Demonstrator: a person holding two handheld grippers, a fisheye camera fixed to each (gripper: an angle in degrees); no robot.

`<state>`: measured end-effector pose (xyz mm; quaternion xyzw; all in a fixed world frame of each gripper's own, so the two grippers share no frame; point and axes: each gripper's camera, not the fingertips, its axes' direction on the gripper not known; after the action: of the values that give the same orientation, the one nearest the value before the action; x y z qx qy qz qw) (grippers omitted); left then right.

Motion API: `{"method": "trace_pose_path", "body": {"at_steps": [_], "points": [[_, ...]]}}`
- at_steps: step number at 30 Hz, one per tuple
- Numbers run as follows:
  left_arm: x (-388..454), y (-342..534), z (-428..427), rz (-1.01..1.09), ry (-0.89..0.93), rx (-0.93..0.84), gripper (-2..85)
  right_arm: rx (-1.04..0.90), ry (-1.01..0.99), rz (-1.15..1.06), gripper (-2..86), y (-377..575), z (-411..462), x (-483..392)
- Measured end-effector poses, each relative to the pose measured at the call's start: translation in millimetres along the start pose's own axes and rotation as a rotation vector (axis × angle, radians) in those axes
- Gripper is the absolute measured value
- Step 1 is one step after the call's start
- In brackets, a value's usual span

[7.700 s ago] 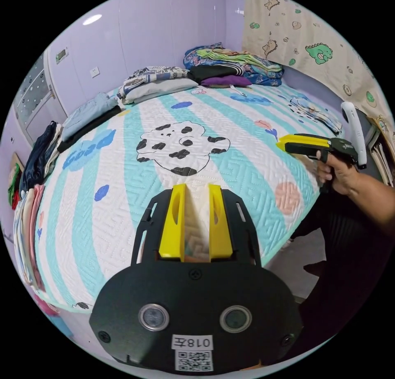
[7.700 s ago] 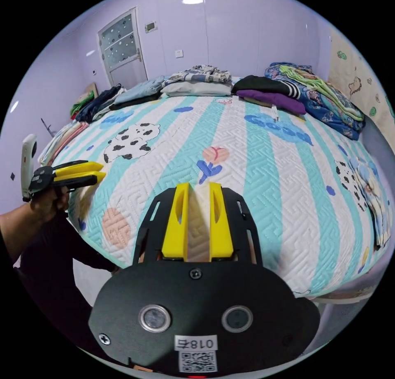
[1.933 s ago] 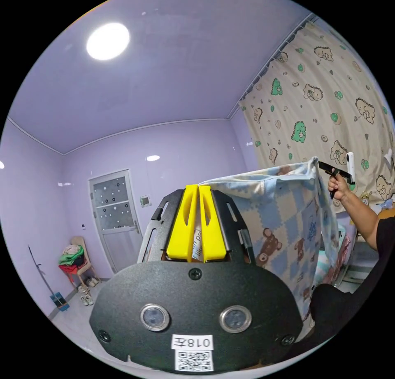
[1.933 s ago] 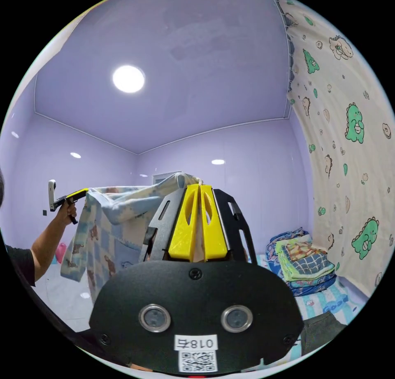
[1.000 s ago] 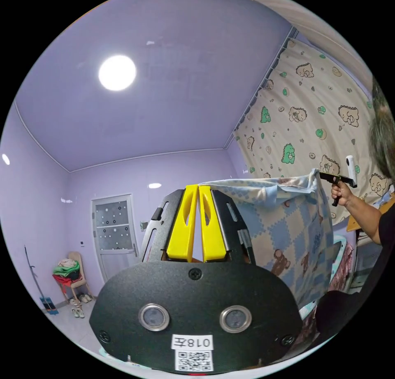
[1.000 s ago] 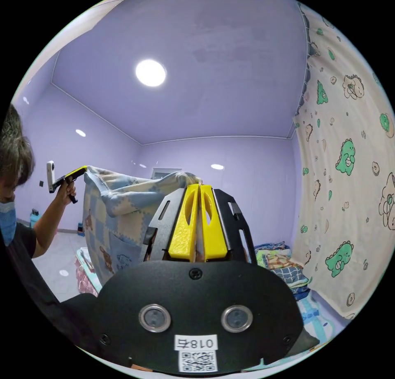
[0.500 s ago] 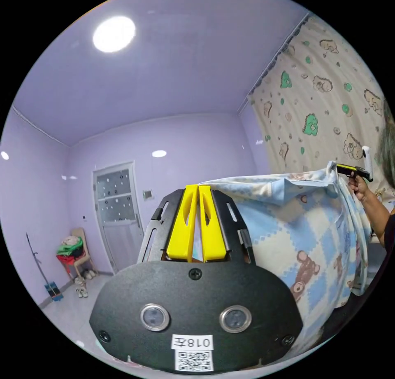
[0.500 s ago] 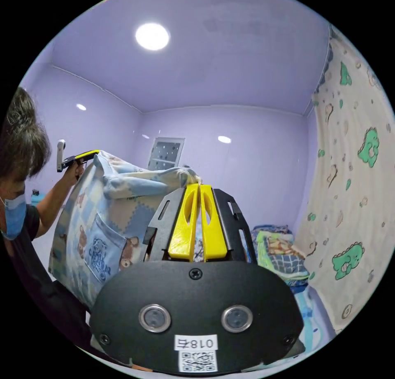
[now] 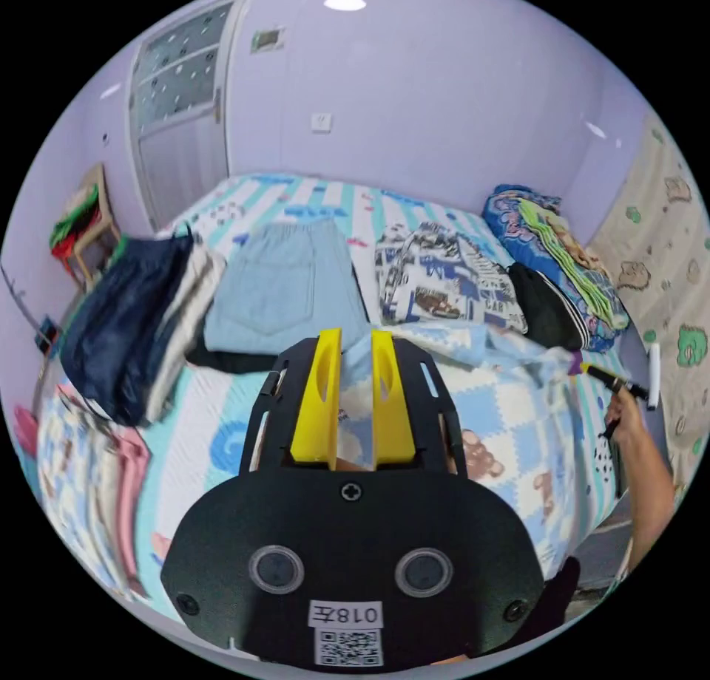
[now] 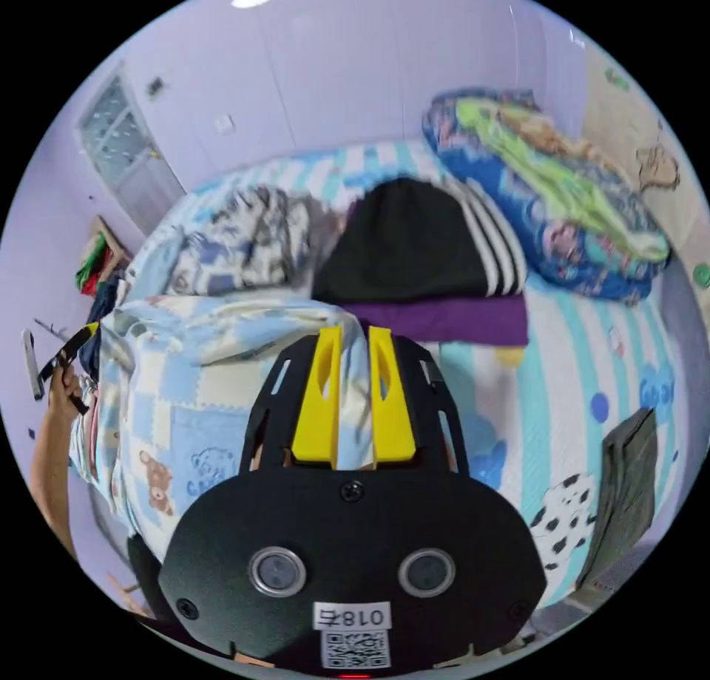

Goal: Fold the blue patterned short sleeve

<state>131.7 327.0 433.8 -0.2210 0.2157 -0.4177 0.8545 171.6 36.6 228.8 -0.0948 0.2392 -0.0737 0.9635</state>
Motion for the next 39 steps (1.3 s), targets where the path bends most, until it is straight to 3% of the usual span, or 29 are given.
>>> {"method": "trace_pose_path", "body": {"at_steps": [3,8,16,21,30,34,36,39], "points": [[-12,16,14,-0.010,0.092,0.032,7.5,0.063,-0.016,0.023,7.3,19,3,24],[-36,71,-53,0.062,0.257,0.104,7.0,0.145,-0.171,-0.021,7.2,100,-57,72],[-45,228,-125,-0.002,0.322,-0.017,6.4,-0.005,-0.401,-0.078,7.6,268,-99,53],[-30,275,-127,-0.027,0.256,-0.104,6.4,-0.039,-0.231,-0.343,9.1,299,-87,-30],[-1,257,-119,0.065,0.287,-0.265,7.4,-0.076,0.083,-0.777,10.1,283,-19,-133],[12,246,-112,0.096,0.281,-0.330,8.0,-0.186,0.199,-0.808,7.1,274,12,-129],[17,241,-105,0.099,0.285,-0.353,8.1,-0.185,0.169,-0.750,1.3,264,12,-114],[28,234,-86,0.084,0.292,-0.389,8.4,-0.169,0.095,-0.649,0.2,251,6,-90]]}}
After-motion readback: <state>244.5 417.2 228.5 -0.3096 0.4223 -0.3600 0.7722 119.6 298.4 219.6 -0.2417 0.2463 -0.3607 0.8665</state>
